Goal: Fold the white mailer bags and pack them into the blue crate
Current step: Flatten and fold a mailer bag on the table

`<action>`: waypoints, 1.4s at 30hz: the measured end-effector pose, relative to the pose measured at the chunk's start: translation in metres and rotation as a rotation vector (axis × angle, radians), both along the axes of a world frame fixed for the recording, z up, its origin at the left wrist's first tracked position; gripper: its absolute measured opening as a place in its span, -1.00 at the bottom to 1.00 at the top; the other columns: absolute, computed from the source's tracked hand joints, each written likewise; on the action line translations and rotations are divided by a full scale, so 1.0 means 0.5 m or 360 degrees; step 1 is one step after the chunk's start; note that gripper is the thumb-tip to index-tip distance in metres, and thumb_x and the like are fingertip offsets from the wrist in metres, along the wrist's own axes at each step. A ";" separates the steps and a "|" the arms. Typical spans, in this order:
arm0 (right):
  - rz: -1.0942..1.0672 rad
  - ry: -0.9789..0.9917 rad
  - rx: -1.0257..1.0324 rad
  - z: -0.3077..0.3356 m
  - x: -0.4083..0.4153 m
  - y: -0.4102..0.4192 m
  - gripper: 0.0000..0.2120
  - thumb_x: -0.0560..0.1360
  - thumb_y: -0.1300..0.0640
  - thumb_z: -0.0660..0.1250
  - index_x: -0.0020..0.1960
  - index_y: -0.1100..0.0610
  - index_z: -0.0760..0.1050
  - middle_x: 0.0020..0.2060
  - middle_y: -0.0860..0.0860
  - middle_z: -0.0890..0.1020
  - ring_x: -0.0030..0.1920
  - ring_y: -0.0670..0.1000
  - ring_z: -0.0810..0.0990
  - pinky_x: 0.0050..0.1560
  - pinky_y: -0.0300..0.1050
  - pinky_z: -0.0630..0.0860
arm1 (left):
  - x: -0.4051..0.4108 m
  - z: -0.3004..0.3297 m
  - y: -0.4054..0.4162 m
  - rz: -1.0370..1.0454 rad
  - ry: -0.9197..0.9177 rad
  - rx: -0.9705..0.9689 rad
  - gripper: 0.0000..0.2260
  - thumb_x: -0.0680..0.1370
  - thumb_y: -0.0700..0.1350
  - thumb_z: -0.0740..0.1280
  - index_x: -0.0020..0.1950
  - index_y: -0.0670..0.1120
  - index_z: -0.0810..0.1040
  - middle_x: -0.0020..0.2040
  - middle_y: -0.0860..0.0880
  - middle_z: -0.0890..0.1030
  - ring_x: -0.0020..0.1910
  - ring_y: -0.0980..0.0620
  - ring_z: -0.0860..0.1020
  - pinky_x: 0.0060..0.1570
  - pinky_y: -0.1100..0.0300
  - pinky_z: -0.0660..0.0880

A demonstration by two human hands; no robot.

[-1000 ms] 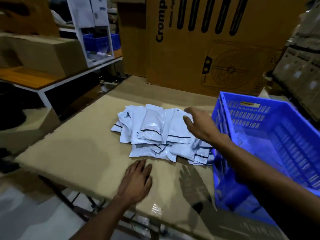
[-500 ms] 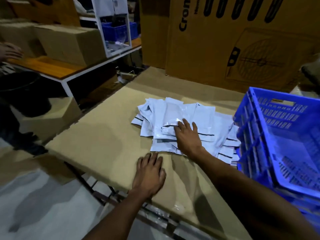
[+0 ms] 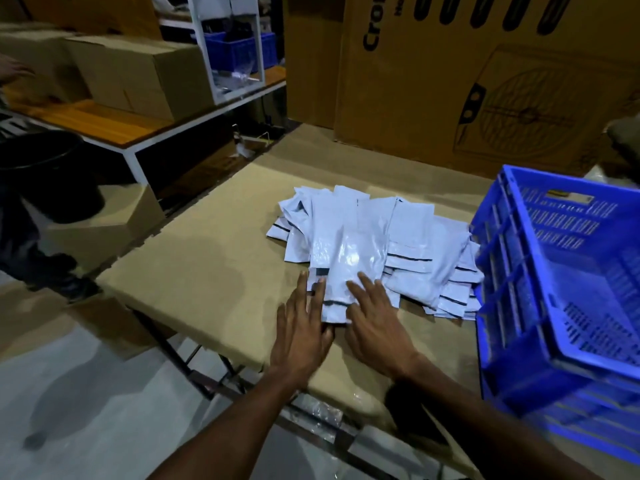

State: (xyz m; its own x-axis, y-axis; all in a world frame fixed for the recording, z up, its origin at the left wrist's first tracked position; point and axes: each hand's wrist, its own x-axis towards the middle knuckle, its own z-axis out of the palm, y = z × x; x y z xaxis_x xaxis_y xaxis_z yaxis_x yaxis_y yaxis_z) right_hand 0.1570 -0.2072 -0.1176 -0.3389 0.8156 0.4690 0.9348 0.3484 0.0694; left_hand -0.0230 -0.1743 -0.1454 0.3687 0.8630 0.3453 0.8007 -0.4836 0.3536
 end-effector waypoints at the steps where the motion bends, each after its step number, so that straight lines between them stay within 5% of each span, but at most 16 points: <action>1: 0.0037 0.0027 -0.0017 -0.005 -0.011 -0.017 -0.83 0.46 0.17 0.25 -0.04 0.26 0.52 0.34 0.28 0.47 0.50 0.34 0.24 0.41 0.37 0.24 | -0.002 -0.003 0.002 -0.0022 0.0075 -0.0024 -0.11 0.52 0.07 0.39 0.66 0.04 -0.13 0.66 -0.14 -0.09 0.47 -0.21 0.34 0.33 -0.19 0.38; 7: 0.0216 0.0271 -0.0255 0.002 0.001 -0.077 -0.59 0.56 -0.14 0.28 0.19 0.19 0.49 0.42 0.19 0.40 0.54 0.21 0.21 0.50 0.22 0.18 | -0.015 -0.005 0.008 -0.0160 0.0516 -0.0231 -0.10 0.47 -0.08 0.40 0.64 0.21 -0.11 0.66 -0.07 -0.04 0.59 -0.11 0.11 0.39 -0.28 0.23; 12: 0.0137 0.0033 -0.0606 0.018 0.085 -0.081 -0.13 0.47 -0.34 0.29 0.59 0.10 0.11 0.61 0.11 0.01 0.61 0.13 -0.11 0.56 0.21 -0.04 | -0.044 0.023 0.009 -0.0380 0.0626 -0.0315 -0.07 0.45 -0.23 0.29 0.61 0.31 -0.16 0.65 0.01 -0.01 0.60 -0.06 0.01 0.45 -0.31 0.06; 20: -0.0011 -0.0392 -0.0643 0.041 0.094 -0.071 -0.23 0.38 0.06 0.12 0.60 0.09 0.10 0.60 0.12 0.05 0.60 0.15 -0.05 0.53 0.23 -0.07 | -0.103 0.040 0.029 -0.0804 0.0868 -0.0222 0.01 0.42 -0.18 0.28 0.51 0.40 -0.39 0.67 0.02 -0.06 0.61 -0.07 -0.02 0.50 -0.25 -0.03; 27: -0.0185 -0.0146 -0.0808 -0.022 0.068 -0.109 -0.33 0.43 0.15 0.04 0.55 0.16 0.20 0.46 0.19 0.39 0.42 0.22 0.42 0.27 0.19 0.50 | -0.113 0.046 0.042 -0.0801 0.0828 0.0032 -0.18 0.51 0.17 0.26 0.65 0.13 -0.13 0.63 -0.06 0.17 0.51 -0.14 0.30 0.36 -0.18 0.34; 31: -0.0492 -0.0099 -0.0907 -0.014 0.013 -0.135 -0.27 0.44 0.07 -0.26 0.60 0.20 0.04 0.55 0.25 0.10 0.53 0.33 0.16 0.46 0.26 0.23 | -0.105 0.035 0.028 -0.0914 0.0935 0.0240 -0.29 0.55 0.22 0.17 0.64 0.14 -0.02 0.63 -0.11 0.17 0.49 -0.19 0.33 0.33 -0.26 0.36; 34: -0.0628 -0.0108 -0.0873 -0.018 -0.018 -0.146 -0.37 0.44 0.11 -0.02 0.45 0.26 0.38 0.38 0.32 0.44 0.32 0.36 0.50 0.17 0.30 0.52 | -0.114 0.029 0.036 -0.0957 0.1030 0.0204 -0.17 0.47 0.07 0.35 0.64 0.18 -0.02 0.63 -0.13 0.17 0.49 -0.22 0.33 0.26 -0.25 0.40; 39: -0.0360 -0.0328 -0.0814 -0.006 -0.007 -0.129 -0.33 0.39 0.12 0.05 0.51 0.17 0.31 0.48 0.21 0.35 0.50 0.27 0.29 0.37 0.39 0.10 | -0.120 0.032 0.045 -0.1034 0.1078 0.0153 -0.10 0.47 -0.18 0.27 0.61 0.29 -0.21 0.67 -0.09 -0.09 0.60 -0.21 0.09 0.37 -0.23 0.27; 42: -0.0196 -0.0288 -0.0992 0.000 0.011 -0.115 -0.28 0.43 0.12 -0.10 0.61 0.07 0.07 0.58 0.11 0.14 0.58 0.19 0.05 0.47 0.30 -0.04 | -0.116 0.043 0.055 -0.1105 0.1111 0.0112 -0.11 0.51 -0.21 0.22 0.58 0.33 -0.29 0.66 -0.06 -0.21 0.62 -0.19 0.01 0.44 -0.20 0.21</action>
State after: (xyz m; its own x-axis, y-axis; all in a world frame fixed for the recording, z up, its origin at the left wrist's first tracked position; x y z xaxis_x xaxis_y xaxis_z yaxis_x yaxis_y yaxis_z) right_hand 0.1623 -0.2647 -0.1177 -0.2550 0.9538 -0.1589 0.9628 0.2656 0.0489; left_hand -0.0810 -0.1470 -0.1238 0.9261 0.3637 -0.1000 0.3492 -0.9269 -0.1378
